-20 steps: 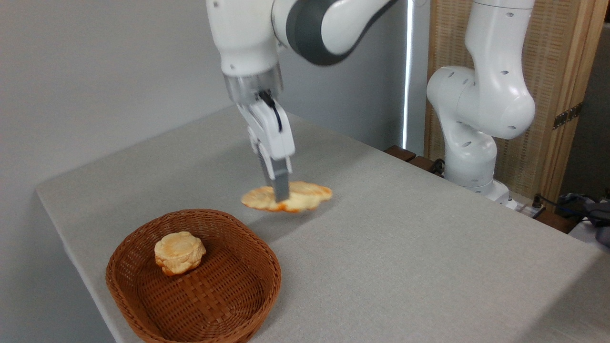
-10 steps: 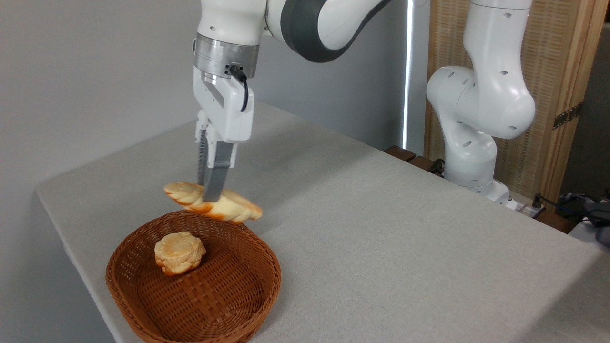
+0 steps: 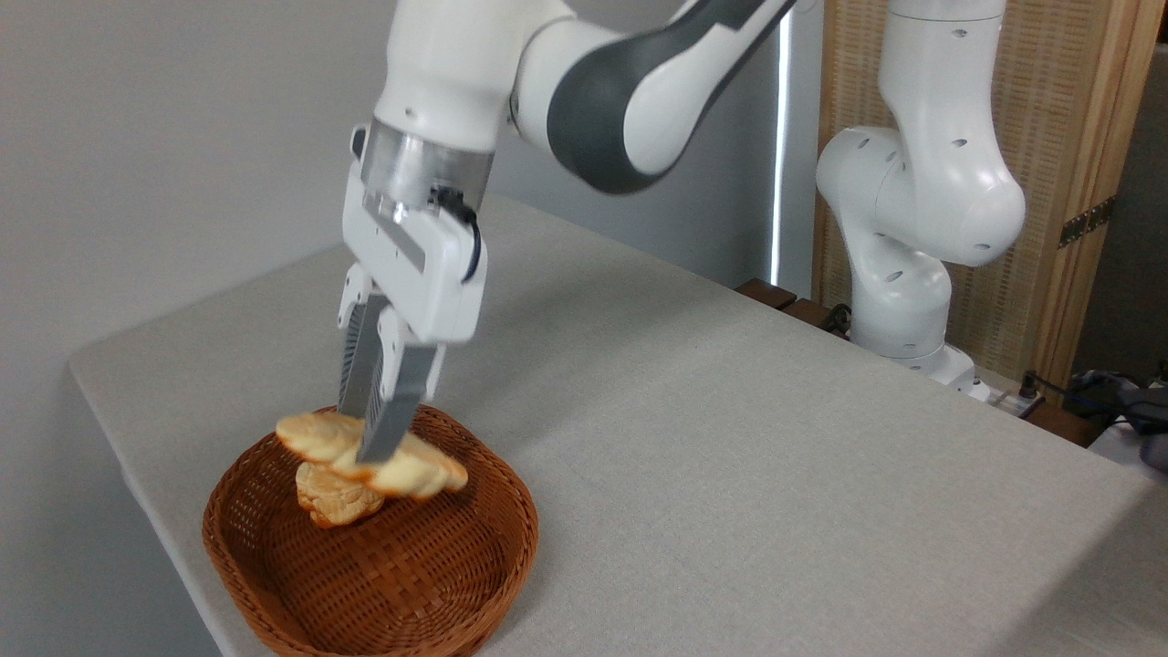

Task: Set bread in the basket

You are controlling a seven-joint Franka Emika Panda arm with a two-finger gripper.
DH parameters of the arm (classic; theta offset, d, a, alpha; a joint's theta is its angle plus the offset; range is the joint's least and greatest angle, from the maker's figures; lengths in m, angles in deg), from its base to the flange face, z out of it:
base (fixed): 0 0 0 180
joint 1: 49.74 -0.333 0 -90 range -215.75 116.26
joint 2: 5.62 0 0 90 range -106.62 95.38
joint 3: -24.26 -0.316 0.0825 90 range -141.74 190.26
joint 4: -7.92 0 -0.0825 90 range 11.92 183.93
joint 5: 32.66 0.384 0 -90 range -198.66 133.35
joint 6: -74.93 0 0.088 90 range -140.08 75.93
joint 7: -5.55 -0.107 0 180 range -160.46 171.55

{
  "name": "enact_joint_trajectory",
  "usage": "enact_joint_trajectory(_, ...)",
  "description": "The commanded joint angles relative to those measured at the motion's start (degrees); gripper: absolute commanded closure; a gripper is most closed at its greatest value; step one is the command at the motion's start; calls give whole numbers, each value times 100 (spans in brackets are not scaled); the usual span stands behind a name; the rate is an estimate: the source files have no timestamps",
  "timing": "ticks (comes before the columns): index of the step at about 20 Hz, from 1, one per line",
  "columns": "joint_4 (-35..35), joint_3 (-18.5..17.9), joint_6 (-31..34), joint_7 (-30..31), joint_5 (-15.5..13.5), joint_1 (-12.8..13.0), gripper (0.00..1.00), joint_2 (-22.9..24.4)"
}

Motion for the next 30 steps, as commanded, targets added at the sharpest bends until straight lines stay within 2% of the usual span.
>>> enact_joint_trajectory(1, -73, -162, -221, -62, -102, 44, 0, -168)
enact_joint_trajectory(5, -116, -171, -212, 26, -102, 44, 0, -212)
enact_joint_trajectory(9, -169, -171, -204, 579, -49, 44, 0, -229)
enact_joint_trajectory(27, -169, -224, -72, 633, -40, 44, 0, -177)
enact_joint_trajectory(30, -161, -321, -54, 668, -58, 44, 0, -176)
